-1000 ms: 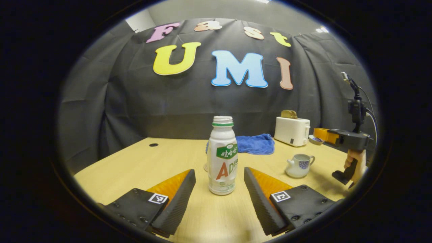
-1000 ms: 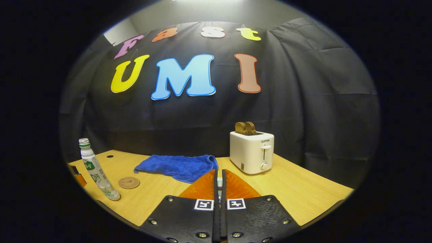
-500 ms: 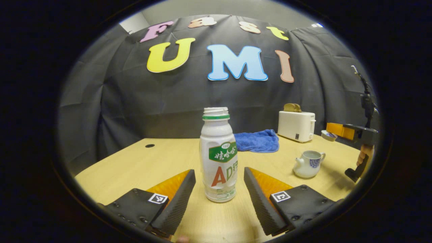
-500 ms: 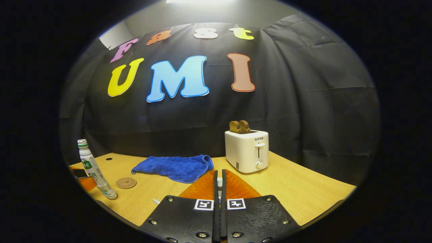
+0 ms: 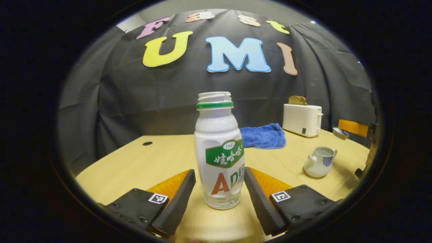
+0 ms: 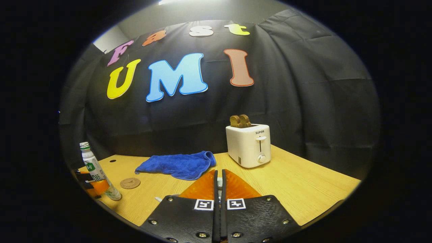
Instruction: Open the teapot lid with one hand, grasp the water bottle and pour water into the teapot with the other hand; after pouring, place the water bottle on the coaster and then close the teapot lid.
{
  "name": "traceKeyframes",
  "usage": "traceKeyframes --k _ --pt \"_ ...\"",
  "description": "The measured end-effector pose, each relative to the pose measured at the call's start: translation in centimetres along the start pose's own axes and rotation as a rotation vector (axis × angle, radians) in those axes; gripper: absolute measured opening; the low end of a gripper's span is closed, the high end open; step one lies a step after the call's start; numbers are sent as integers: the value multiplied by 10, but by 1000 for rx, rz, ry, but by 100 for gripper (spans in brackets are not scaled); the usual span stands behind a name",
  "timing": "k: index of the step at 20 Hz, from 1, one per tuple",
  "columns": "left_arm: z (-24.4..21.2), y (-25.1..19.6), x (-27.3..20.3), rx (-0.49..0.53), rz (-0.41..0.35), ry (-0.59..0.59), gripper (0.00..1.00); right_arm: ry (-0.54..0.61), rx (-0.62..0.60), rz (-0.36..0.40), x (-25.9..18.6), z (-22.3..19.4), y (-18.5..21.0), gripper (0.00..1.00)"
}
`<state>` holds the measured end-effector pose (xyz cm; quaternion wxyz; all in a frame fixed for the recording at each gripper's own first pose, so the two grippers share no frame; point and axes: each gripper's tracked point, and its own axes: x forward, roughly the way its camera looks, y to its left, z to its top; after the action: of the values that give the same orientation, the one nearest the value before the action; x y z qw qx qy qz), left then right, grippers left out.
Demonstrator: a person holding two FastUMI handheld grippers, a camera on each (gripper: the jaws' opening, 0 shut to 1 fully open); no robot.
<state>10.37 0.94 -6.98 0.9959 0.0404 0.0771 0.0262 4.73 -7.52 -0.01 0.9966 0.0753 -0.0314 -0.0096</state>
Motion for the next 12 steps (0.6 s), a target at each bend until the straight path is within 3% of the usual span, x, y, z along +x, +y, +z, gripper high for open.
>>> traceKeyframes --k 4,5,6,8,9,12 --pt "1 -3 5 37 14 9 95 1 10 -1 0 0 -1 0" --pt "0 -4 6 38 13 8 82 1 12 -1 -1 0 -2 0" --pt "2 -6 6 35 11 6 94 1 12 -1 -1 0 -2 0" --pt "0 -6 6 33 9 4 86 -4 19 -5 -1 1 -5 0" --pt "0 -9 7 36 8 5 91 -6 23 -7 -1 2 -6 0" --pt "2 -14 7 92 11 2 89 -9 34 -16 -1 2 -10 0"
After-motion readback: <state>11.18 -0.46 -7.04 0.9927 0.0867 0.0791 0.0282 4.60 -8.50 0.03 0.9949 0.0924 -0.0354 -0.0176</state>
